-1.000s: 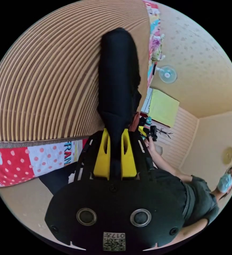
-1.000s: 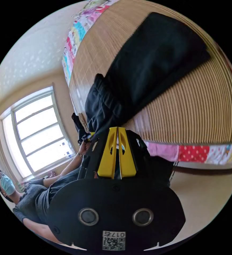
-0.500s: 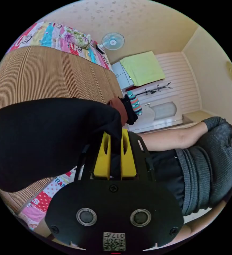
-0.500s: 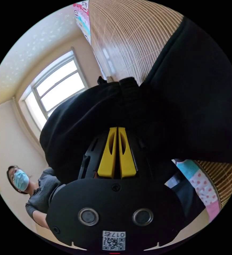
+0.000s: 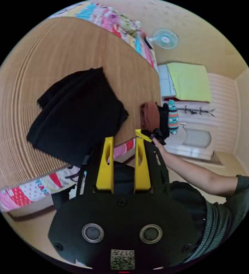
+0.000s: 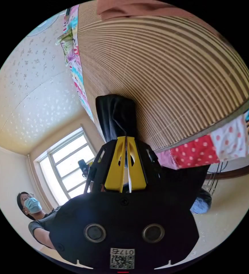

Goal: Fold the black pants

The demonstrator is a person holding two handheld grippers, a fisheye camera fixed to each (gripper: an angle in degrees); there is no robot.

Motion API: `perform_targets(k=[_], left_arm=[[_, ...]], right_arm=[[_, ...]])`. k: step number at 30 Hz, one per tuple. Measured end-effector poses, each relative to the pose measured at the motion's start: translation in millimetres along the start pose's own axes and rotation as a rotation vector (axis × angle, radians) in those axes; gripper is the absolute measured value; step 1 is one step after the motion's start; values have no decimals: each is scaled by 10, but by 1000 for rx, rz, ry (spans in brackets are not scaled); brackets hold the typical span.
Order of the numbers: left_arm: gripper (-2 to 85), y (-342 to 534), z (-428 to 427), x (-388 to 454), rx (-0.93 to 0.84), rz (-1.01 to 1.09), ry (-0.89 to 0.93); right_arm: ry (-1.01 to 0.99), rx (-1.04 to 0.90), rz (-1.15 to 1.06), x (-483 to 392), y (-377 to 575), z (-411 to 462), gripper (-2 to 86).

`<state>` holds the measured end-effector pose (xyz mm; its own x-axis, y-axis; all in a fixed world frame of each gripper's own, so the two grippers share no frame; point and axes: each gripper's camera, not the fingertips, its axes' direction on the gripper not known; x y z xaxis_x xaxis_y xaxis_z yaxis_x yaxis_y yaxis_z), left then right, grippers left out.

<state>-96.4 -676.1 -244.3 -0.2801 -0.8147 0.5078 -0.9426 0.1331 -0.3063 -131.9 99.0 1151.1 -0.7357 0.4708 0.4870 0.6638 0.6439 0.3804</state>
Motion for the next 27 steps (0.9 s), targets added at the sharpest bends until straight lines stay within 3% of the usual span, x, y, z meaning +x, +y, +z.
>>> perform_targets(k=[5, 8, 13, 19, 22, 27], left_arm=[[194, 498, -214, -1083, 84, -373, -39], [207, 640, -156, -1507, 101, -471, -7], [202, 522, 195, -1907, 111, -473, 148], [106, 219, 479, -2212, 33, -409, 365], [76, 242, 233, -2373, -7, -361, 328], [75, 500, -522, -2821, 116, -399, 192]], right_arm=[[36, -57, -114, -212, -259, 0, 69], [142, -106, -215, -607, -598, 198, 140], [272, -288, -355, -1184, -1206, 728, 194], [398, -448, -432, -1437, -1533, 1201, 204], [398, -547, -436, -1325, -1516, 1317, 197], [255, -739, -420, -985, -1217, 1438, 186]])
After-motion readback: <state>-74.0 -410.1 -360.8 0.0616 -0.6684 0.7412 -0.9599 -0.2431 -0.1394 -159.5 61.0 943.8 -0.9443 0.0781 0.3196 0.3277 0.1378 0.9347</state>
